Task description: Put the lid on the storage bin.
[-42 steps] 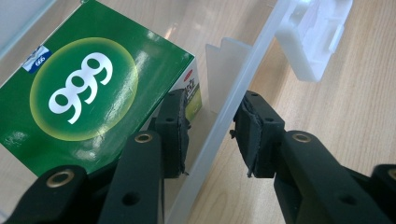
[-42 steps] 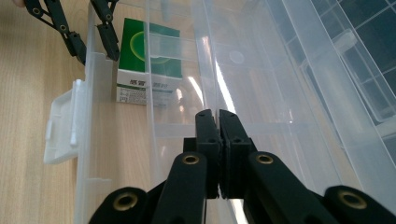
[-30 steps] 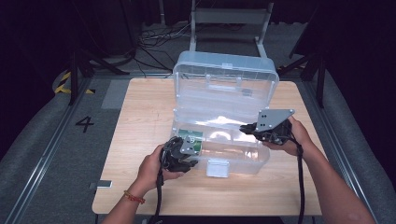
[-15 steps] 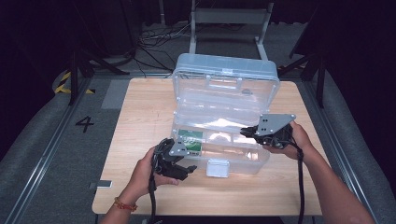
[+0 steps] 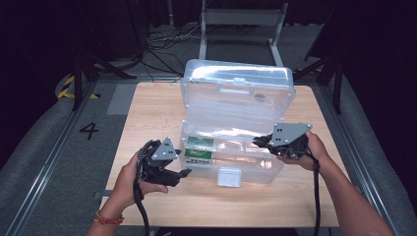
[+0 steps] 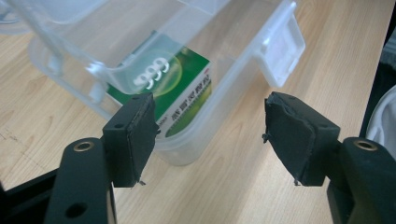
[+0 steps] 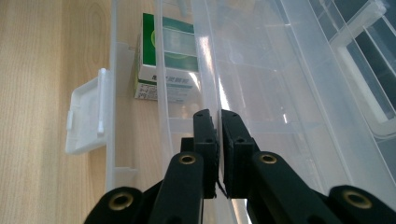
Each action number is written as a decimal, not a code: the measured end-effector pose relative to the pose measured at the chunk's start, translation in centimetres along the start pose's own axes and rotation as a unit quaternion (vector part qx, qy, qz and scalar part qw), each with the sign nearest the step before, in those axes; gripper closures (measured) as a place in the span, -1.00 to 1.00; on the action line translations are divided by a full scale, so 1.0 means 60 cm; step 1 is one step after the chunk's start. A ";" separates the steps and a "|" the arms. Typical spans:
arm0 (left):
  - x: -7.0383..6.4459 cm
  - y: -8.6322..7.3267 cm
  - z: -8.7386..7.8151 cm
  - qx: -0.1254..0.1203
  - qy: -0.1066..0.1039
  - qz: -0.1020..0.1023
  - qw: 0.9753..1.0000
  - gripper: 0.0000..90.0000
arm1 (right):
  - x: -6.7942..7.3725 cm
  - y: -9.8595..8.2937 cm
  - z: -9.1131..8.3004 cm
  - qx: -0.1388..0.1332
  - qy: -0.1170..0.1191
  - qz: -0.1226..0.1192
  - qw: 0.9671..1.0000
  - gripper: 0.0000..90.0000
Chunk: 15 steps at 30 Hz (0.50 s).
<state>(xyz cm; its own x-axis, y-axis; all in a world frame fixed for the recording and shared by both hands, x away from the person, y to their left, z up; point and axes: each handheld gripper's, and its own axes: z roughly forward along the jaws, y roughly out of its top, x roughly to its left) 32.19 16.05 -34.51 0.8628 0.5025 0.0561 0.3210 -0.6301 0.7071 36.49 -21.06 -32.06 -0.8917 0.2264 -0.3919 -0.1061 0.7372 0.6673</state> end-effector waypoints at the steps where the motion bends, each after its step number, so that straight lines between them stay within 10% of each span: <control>1: 0.004 0.000 -0.001 -0.002 0.001 -0.002 1.000 -0.24 | 0.001 0.000 0.000 0.000 0.000 0.000 1.000 0.93; 15: 0.046 0.059 -0.025 -0.077 0.028 -0.032 0.996 -0.14 | 0.013 -0.006 0.000 -0.005 -0.011 -0.002 1.000 0.92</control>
<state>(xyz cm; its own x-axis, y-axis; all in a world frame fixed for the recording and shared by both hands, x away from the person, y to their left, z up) 35.15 16.10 -30.78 0.8182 0.5732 0.0440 0.3069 -0.5002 0.8097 35.80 -21.14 -32.60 -0.8817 0.2379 -0.4075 -0.1131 0.7319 0.6719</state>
